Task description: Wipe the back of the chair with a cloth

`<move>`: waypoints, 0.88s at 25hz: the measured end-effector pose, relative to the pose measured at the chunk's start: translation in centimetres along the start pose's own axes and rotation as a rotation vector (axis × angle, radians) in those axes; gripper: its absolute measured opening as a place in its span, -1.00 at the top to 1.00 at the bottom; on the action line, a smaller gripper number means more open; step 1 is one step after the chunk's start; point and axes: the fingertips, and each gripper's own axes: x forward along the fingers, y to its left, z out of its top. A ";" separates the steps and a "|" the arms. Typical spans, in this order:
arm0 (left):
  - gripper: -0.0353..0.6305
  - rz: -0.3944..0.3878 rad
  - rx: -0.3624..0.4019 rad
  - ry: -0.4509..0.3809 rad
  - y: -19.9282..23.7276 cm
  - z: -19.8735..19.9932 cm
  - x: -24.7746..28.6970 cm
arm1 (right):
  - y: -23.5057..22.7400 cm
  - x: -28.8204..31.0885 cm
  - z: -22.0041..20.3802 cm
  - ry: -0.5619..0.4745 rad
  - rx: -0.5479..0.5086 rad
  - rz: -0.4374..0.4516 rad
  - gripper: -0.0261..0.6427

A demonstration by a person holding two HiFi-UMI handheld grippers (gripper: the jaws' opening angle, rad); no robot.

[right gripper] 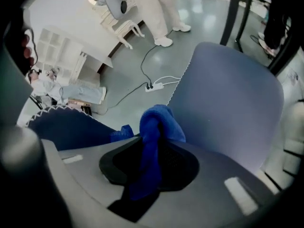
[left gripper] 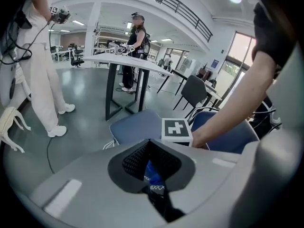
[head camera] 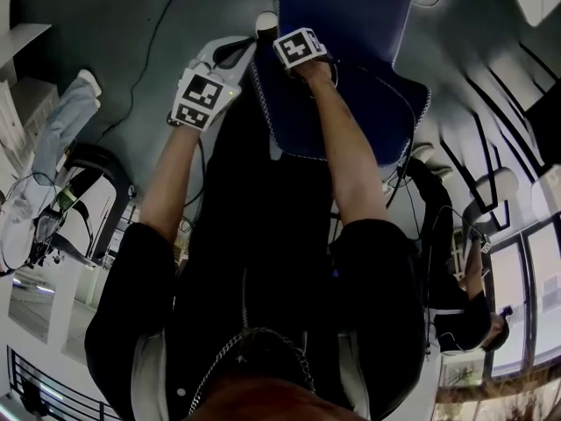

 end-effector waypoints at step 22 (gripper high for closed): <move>0.86 -0.021 0.030 0.013 -4.2 1.9 3.8 | -11.6 -2.3 -9.1 0.207 -0.111 -0.148 0.63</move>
